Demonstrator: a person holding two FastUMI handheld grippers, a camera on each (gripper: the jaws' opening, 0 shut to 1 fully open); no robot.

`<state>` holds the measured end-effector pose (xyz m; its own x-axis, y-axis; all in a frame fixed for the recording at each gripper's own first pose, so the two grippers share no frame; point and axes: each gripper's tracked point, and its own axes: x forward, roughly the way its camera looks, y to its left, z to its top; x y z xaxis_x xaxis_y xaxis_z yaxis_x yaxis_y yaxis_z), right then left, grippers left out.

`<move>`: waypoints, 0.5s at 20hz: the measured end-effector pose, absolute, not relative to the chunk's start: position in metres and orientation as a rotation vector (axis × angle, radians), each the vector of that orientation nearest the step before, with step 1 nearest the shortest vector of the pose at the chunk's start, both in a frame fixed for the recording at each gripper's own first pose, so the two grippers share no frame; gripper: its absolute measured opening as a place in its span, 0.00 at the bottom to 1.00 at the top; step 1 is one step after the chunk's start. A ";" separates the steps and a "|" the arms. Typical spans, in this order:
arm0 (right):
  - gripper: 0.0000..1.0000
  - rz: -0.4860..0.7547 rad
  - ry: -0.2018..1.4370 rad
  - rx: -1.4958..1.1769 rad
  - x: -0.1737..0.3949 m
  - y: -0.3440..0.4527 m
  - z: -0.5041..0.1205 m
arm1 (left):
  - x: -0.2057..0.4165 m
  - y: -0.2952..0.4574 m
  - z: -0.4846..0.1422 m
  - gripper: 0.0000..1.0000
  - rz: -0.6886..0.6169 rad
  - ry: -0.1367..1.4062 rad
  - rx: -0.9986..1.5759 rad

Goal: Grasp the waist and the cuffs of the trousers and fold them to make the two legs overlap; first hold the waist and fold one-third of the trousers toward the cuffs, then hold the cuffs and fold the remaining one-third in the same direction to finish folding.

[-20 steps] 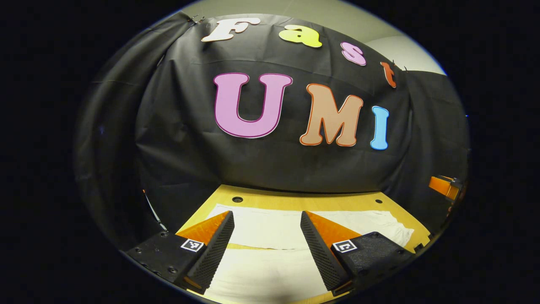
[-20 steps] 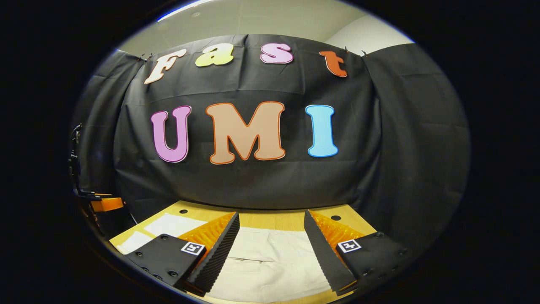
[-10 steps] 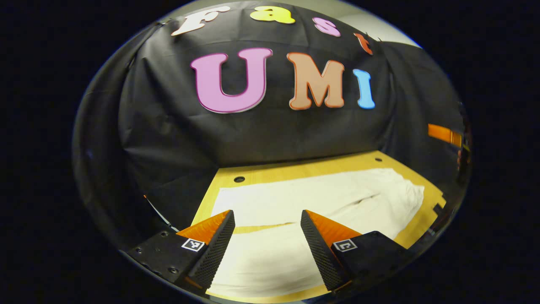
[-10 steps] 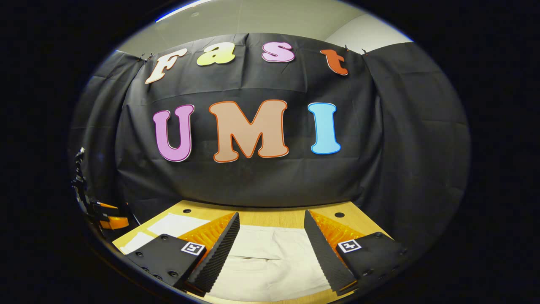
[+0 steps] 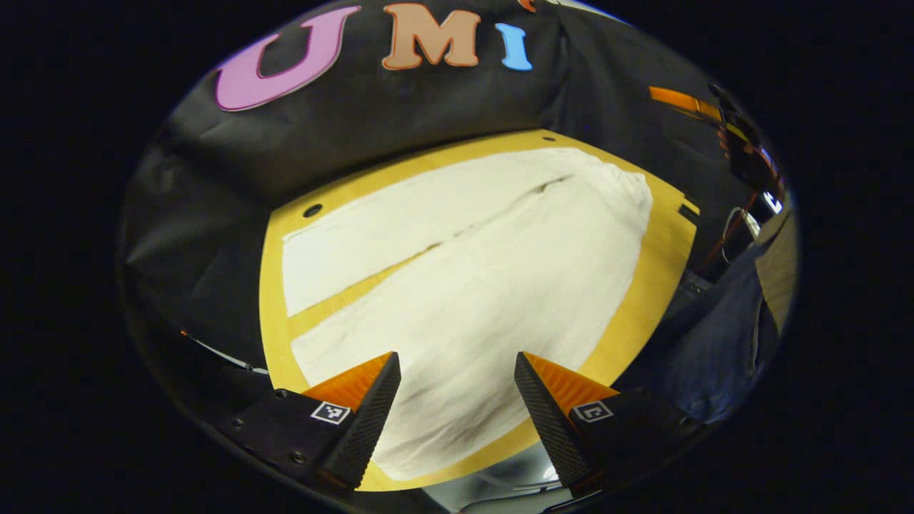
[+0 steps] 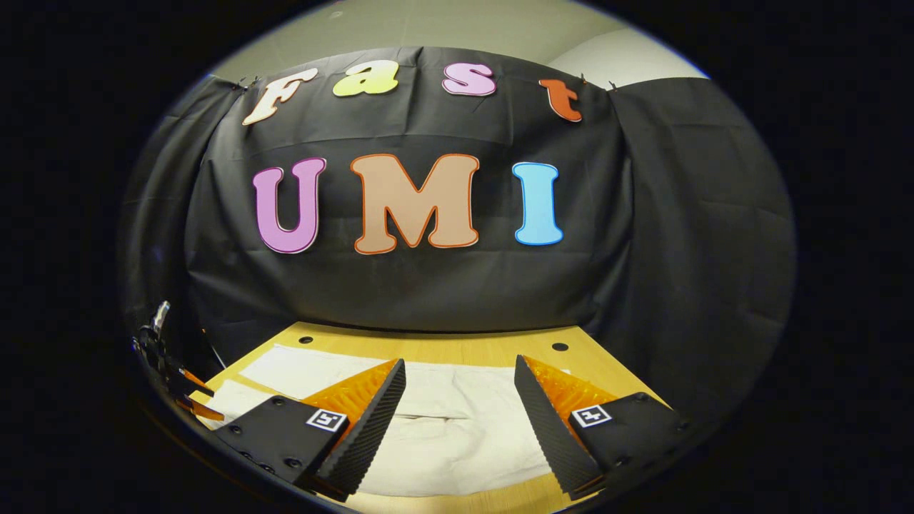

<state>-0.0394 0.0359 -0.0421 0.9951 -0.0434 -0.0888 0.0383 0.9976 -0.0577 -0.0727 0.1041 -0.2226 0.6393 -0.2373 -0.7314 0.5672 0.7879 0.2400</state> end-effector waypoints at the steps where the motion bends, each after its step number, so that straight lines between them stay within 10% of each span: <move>1: 0.98 -0.047 0.094 -0.057 -0.041 0.036 -0.045 | -0.076 0.113 -0.238 0.96 -0.513 0.785 0.532; 10: 0.98 -0.087 0.137 -0.082 -0.042 0.034 -0.060 | -0.115 0.144 -0.256 0.92 -0.767 1.048 0.806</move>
